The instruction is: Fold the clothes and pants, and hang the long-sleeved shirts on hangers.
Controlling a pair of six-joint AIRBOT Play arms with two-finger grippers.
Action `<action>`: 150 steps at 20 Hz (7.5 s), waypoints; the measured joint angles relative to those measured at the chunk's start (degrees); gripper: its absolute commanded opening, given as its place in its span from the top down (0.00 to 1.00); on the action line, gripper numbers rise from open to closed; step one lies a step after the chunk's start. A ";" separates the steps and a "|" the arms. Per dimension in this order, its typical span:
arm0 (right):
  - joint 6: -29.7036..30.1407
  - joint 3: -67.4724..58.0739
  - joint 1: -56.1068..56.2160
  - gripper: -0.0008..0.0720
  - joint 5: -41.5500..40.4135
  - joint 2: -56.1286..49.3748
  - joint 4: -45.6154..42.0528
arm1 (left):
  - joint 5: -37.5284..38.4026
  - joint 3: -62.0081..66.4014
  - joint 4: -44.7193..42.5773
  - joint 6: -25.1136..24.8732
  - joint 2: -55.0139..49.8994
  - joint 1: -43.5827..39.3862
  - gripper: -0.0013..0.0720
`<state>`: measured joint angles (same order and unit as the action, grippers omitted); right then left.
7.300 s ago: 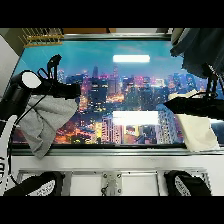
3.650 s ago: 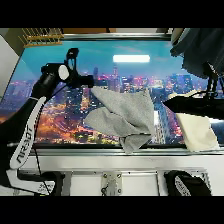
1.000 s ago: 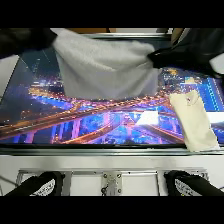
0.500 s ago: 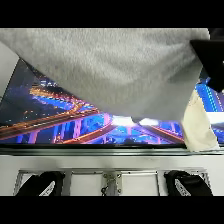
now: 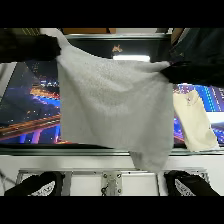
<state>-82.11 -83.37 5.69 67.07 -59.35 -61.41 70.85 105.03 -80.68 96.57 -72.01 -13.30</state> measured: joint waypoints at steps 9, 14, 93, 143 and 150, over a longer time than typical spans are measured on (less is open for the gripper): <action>3.87 -0.48 0.15 0.09 -18.58 -23.04 2.01 | -12.70 0.13 0.52 3.15 -23.45 5.14 0.12; 4.31 0.39 -3.39 0.09 -13.68 -16.98 2.27 | -7.74 -8.04 0.07 4.61 -18.45 11.28 0.12; 1.99 -0.72 -14.99 0.96 6.93 -1.38 4.83 | -11.17 -26.58 4.59 7.89 11.54 14.78 0.97; -1.92 26.32 -15.08 0.20 -3.41 6.03 -13.77 | -17.88 -87.80 11.69 18.03 29.46 19.52 0.27; -1.95 26.32 -15.10 0.20 -3.39 6.64 -12.15 | -26.73 -90.03 20.26 19.52 21.79 17.55 0.70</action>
<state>-84.05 -57.06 -9.41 63.68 -52.71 -73.56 44.12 15.00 -60.42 116.09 -50.22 4.25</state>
